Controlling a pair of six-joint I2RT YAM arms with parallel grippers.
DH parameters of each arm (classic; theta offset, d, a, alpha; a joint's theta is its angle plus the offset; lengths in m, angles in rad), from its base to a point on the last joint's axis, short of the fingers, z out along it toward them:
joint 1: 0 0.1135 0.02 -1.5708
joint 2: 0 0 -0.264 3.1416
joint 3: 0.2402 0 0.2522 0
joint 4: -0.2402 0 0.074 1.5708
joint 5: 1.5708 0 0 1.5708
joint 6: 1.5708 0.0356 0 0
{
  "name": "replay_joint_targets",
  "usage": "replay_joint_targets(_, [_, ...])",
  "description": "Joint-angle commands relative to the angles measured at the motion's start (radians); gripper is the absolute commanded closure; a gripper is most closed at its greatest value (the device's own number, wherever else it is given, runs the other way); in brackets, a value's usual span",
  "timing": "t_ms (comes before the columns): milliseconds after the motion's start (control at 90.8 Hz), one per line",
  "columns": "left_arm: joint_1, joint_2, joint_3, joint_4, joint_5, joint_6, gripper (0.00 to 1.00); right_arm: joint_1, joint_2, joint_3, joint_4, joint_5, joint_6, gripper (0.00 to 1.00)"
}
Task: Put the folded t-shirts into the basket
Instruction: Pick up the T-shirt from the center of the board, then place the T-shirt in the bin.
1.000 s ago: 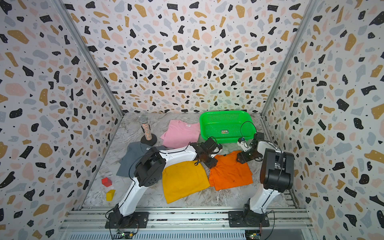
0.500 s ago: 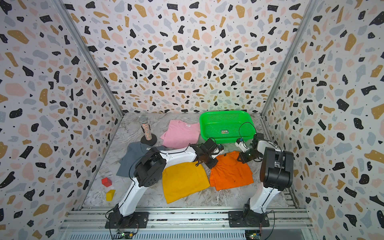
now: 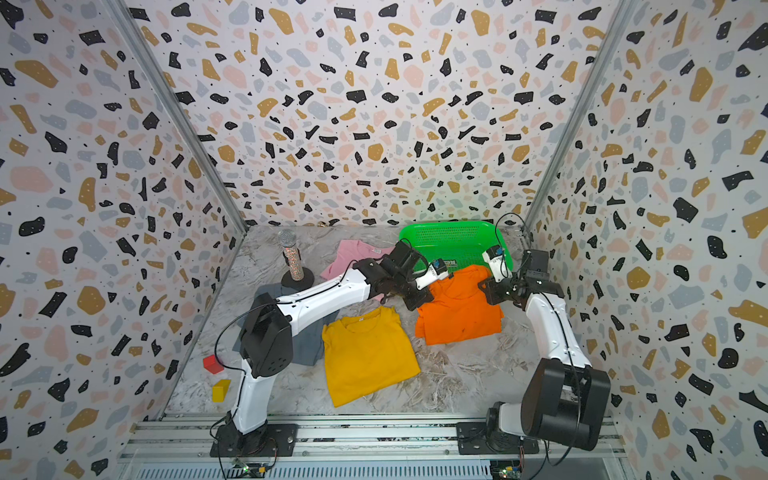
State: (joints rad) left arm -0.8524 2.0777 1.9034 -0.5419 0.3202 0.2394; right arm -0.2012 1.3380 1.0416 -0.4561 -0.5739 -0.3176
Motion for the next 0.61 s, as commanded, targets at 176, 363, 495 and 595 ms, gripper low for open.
replay_joint_targets(176, [0.096, 0.158, 0.473, -0.162, 0.027, 0.146, 1.0, 0.009, 0.065, 0.187, 0.193, 0.124, 0.281, 1.0])
replay_joint_targets(363, [0.144, 0.315, 0.698, -0.085, -0.006, 0.112, 1.0, 0.023, 0.24, 0.37, 0.177, 0.222, 0.304, 1.0])
replay_joint_targets(495, [0.166, 0.394, 0.764, -0.026, -0.012, 0.047, 1.0, 0.026, 0.364, 0.493, 0.142, 0.279, 0.295, 1.0])
replay_joint_targets(595, [0.171, 0.441, 0.767, 0.003, -0.015, 0.022, 1.0, 0.026, 0.457, 0.58, 0.099, 0.314, 0.284, 1.0])
